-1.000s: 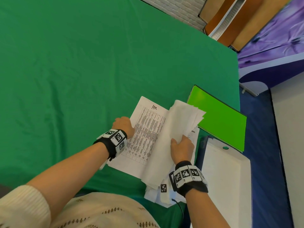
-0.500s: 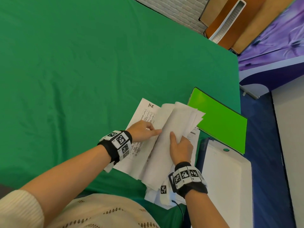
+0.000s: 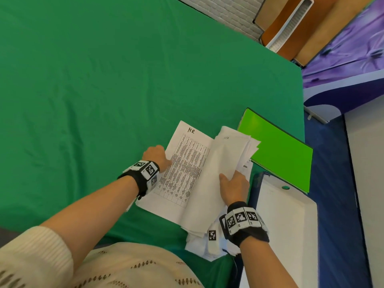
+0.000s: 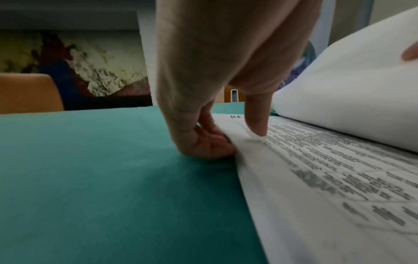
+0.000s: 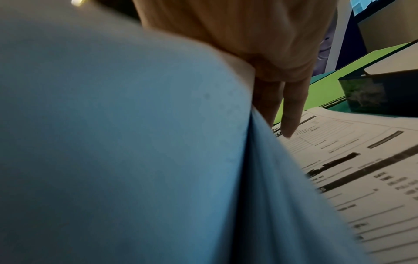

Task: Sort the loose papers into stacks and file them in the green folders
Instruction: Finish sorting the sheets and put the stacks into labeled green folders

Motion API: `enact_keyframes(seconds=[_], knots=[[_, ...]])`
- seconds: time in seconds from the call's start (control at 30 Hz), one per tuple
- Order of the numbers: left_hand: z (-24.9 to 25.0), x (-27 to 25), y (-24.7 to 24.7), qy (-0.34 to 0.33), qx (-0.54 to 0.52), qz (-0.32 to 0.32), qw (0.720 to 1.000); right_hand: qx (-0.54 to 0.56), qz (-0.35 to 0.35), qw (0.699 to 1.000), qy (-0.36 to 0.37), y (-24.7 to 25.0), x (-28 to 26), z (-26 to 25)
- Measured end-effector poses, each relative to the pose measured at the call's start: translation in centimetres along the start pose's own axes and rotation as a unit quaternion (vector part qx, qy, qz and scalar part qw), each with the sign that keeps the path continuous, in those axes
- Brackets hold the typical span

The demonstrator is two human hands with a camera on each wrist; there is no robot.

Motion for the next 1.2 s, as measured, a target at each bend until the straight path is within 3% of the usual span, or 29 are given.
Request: enact_keyframes(seconds=[0.13, 0.2, 0.33, 0.43, 0.53, 0.67, 0.73, 0.87, 1.03, 1.13, 1.2], knots=[[1.9, -0.1, 0.7, -0.073, 0.034, 0.001, 0.997, 0.005, -0.001, 1.0, 0.002, 0.2, 0.1, 0.1], [3.2, -0.7, 1.0, -0.112, 0.104, -0.004, 0.988, 0.002, 0.0, 1.0, 0.006, 0.4, 0.1, 0.2], [6.5, -2.5, 1.1, -0.193, 0.296, -0.003, 0.935, -0.008, -0.001, 1.0, 0.017, 0.8, 0.2, 0.0], [9.2, -4.1, 1.4, -0.234, 0.357, 0.023, 0.904, -0.019, -0.002, 0.999, 0.028, 0.8, 0.3, -0.3], [10.9, -4.9, 1.8, -0.205, 0.26, 0.054, 0.942, -0.015, -0.005, 0.999, 0.035, 0.6, 0.3, -0.7], [10.0, -3.9, 1.2, -0.131, 0.011, 0.04, 0.991, -0.007, -0.009, 0.999, 0.043, 0.2, 0.4, -1.2], [9.4, -3.6, 0.8, -0.111, -0.087, 0.036, 0.989, -0.001, -0.014, 0.999, 0.039, -0.1, 0.4, -1.4], [9.7, -3.1, 0.9, -0.122, -0.181, 0.042, 0.975, 0.009, -0.006, 0.999, 0.041, -0.1, 0.3, -2.5], [8.9, -0.9, -1.9, -0.116, -0.305, -0.069, 0.943, 0.007, 0.01, 1.0, -0.007, -1.1, 0.4, -2.3], [8.7, -0.7, -3.1, -0.117, -0.304, -0.149, 0.934, 0.049, 0.01, 0.997, -0.055, -1.7, 0.0, -2.5], [9.0, -1.0, -2.9, -0.133, -0.29, -0.164, 0.934, 0.047, 0.003, 0.997, -0.054, -2.1, -0.3, -3.0]])
Point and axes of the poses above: each hand's wrist, its own x-axis towards the middle knuckle, its own y-axis out of the back of the hand, z = x × y, the point moved 10 cm from there along x, towards the middle knuckle, and after that the axes turned 2 degrees about y, right-handed, at the moved point
